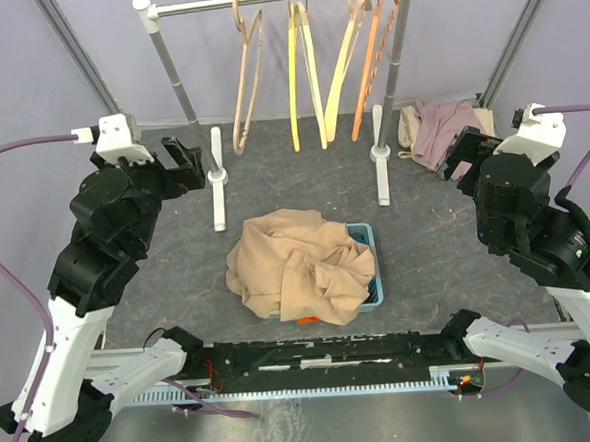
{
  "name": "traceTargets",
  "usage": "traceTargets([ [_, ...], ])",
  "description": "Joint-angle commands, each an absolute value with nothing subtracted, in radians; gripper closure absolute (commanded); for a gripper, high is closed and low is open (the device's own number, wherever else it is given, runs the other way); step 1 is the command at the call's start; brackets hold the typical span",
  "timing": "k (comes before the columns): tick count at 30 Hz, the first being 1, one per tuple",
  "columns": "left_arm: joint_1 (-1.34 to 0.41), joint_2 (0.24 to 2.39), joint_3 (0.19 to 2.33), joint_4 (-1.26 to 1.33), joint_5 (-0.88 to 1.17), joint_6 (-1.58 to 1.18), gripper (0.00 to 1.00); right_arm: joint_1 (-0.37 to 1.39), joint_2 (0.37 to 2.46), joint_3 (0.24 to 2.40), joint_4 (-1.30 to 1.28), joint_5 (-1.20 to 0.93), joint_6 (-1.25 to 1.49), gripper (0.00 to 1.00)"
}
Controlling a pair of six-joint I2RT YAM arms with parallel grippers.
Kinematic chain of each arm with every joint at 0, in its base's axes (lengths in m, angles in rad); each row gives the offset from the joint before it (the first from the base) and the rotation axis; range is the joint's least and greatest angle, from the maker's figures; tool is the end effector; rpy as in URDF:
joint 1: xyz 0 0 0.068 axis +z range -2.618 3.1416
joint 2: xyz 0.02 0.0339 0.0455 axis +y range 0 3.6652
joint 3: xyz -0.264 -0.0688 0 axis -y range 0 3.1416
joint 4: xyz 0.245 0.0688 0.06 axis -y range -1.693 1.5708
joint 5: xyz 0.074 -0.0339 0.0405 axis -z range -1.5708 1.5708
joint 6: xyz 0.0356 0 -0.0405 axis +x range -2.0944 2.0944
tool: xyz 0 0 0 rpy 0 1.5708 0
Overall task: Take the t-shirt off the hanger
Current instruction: Reset both arms
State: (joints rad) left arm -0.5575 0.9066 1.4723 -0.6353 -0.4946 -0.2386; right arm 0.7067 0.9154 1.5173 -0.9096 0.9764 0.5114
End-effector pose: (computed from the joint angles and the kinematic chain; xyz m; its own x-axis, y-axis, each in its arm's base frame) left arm 0.1252 -0.0581 0.4960 -0.0724 -0.2000 -0.9771 0.0481 0.9779 -0.2037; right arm 0.1078 0.0533 0.4825 -0.0850 0.2878 -0.9539 0.3193 0.9147 0.2476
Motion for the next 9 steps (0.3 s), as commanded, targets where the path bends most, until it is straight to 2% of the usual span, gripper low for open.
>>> traceTargets([
  [1, -0.555, 0.891, 1.467, -0.619, -0.504, -0.281, 0.01, 0.706, 0.903, 1.54, -0.897, 0.974, 0.507, 0.01],
  [9, -0.555, 0.883, 1.465, -0.627, -0.513, -0.283, 0.01, 0.706, 0.884, 1.537, -0.902, 0.966, 0.508, 0.01],
])
